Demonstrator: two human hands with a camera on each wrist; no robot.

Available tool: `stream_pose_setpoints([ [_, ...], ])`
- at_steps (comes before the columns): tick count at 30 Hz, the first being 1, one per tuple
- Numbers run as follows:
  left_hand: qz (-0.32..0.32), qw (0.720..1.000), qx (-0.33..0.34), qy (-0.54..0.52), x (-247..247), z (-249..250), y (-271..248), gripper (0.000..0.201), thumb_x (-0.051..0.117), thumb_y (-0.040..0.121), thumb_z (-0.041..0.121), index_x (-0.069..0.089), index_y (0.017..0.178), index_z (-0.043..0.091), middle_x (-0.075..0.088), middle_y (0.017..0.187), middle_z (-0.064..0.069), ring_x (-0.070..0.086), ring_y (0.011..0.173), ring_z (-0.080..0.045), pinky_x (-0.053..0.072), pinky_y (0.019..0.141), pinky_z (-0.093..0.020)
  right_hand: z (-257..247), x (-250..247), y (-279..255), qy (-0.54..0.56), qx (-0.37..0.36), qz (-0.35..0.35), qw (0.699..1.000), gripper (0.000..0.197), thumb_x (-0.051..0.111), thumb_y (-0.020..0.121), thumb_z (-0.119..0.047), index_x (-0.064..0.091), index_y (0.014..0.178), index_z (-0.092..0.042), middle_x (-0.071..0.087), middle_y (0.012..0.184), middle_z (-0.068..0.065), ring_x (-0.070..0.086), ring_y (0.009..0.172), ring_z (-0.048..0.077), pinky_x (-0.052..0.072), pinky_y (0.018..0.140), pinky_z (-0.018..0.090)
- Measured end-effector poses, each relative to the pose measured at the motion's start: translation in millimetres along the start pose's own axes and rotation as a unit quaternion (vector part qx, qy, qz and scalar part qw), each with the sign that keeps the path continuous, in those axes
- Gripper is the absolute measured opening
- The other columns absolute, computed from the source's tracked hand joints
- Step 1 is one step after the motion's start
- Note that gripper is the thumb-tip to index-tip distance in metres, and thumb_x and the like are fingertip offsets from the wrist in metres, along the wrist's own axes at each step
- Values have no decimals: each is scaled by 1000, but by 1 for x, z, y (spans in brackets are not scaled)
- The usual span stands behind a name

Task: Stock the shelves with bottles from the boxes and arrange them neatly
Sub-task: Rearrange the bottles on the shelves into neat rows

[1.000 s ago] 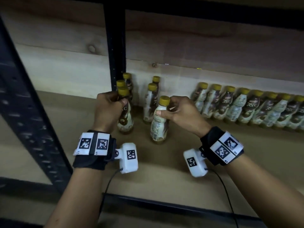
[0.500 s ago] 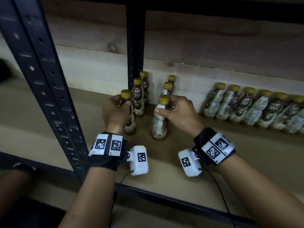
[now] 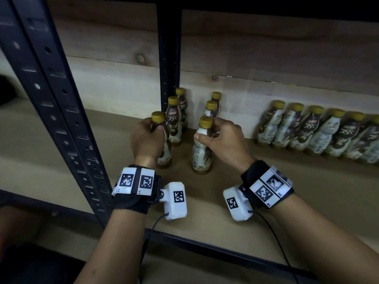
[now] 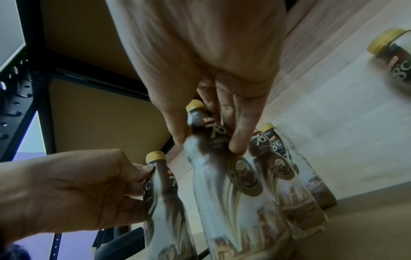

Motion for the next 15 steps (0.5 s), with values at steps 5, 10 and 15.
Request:
stream_pose_setpoints([
  [5, 0, 1000, 9, 7, 1, 2, -2, 22, 51, 77, 21, 67, 90, 29, 71, 93, -3, 65, 95, -29, 52, 92, -46, -1, 0, -2, -5, -14, 1, 1000, 29, 75, 82, -42, 67, 98, -20, 70, 89, -8, 64, 80, 8, 52, 71, 28],
  [10, 1, 1000, 6, 10, 0, 2, -3, 23, 51, 78, 21, 67, 92, 28, 70, 93, -3, 64, 96, -30, 52, 92, -47, -1, 0, -2, -12, -19, 0, 1000, 29, 74, 82, -43, 67, 98, -19, 70, 90, -7, 64, 80, 9, 51, 71, 28],
  [15, -15, 1000, -4, -1, 1, 3, -1, 19, 53, 65, 34, 67, 77, 28, 72, 86, 0, 67, 89, -26, 55, 88, -47, -5, -1, -2, -33, -25, -11, 999, 32, 72, 83, -46, 63, 99, -20, 69, 90, -7, 64, 81, 10, 50, 69, 28],
])
Point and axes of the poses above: each hand's wrist, its own y-axis towards the middle knuckle, its own x-axis out of the palm, z = x × y, the point moved 9 cm from there along y, towards the middle knuckle
